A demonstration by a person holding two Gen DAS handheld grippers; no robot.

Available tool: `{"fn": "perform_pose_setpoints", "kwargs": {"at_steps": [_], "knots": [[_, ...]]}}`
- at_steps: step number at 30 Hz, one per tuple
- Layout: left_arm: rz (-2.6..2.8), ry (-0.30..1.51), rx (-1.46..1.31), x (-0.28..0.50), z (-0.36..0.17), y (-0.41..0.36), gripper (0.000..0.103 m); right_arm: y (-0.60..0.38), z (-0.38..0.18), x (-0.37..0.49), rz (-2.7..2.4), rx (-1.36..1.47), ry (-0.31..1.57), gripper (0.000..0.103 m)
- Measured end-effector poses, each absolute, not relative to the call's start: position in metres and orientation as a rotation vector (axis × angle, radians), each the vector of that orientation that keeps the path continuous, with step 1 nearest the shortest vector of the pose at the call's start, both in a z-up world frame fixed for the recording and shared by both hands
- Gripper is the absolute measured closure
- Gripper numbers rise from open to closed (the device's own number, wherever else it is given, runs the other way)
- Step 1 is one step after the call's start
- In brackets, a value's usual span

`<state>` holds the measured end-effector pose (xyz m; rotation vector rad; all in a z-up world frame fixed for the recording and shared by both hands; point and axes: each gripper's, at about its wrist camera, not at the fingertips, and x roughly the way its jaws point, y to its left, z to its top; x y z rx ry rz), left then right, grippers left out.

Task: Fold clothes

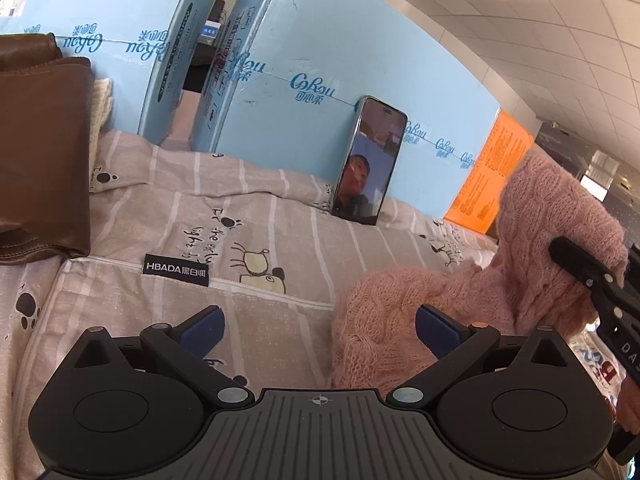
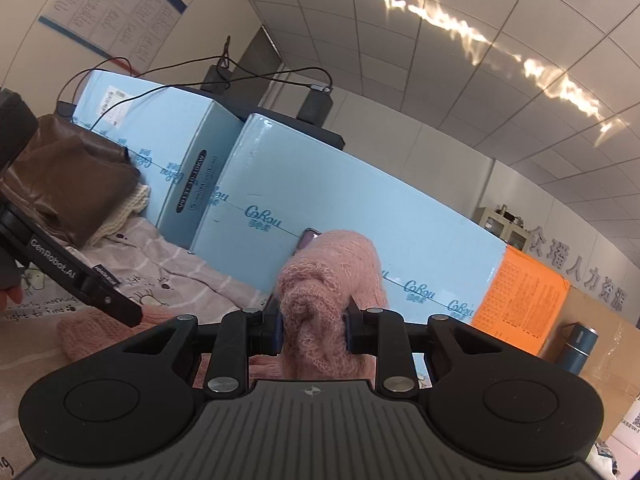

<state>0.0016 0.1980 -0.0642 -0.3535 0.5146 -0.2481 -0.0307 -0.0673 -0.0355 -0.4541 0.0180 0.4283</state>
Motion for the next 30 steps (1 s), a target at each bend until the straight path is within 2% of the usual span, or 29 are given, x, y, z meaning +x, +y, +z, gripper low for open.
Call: {"fn": "perform_pose_setpoints", "kwargs": {"at_steps": [6, 9, 10, 11, 13, 15, 17, 19, 23, 27, 30], "knots": [[-0.244, 0.463, -0.419, -0.002, -0.058, 0.211, 0.000, -0.036, -0.049, -0.032, 0.648, -0.434, 0.135, 0.078], [-0.251, 0.436, -0.429, -0.004, -0.057, 0.213, 0.000, -0.031, -0.053, -0.021, 0.735, -0.336, 0.260, 0.073], [-0.260, 0.427, -0.433, -0.005, -0.056, 0.213, 0.000, -0.030, -0.055, -0.017, 0.764, -0.307, 0.295, 0.069], [-0.269, 0.416, -0.437, -0.006, -0.056, 0.214, 0.000, -0.029, -0.056, -0.014, 0.796, -0.282, 0.326, 0.058], [-0.290, 0.391, -0.451, -0.009, -0.054, 0.215, 0.000, -0.029, -0.057, -0.011, 0.854, -0.229, 0.373, 0.048], [-0.322, 0.361, -0.477, -0.012, -0.052, 0.218, 0.000, -0.035, -0.051, -0.016, 0.901, -0.177, 0.372, 0.037], [-0.370, 0.335, -0.524, -0.015, -0.050, 0.223, 0.000, -0.050, -0.039, -0.021, 0.937, -0.143, 0.327, 0.020], [-0.443, 0.322, -0.604, -0.019, -0.047, 0.227, 0.000, -0.074, -0.029, -0.020, 0.942, -0.082, 0.301, 0.016], [-0.543, 0.379, -0.644, -0.022, -0.047, 0.208, 0.000, -0.125, -0.013, -0.012, 0.931, 0.065, 0.283, 0.015], [-0.555, 0.492, -0.533, -0.014, -0.057, 0.170, 0.000, -0.165, -0.024, 0.019, 0.902, 0.314, 0.408, 0.015], [-0.506, 0.509, -0.522, -0.010, -0.060, 0.158, 0.001, -0.174, -0.036, 0.033, 0.893, 0.411, 0.479, 0.014]]}}
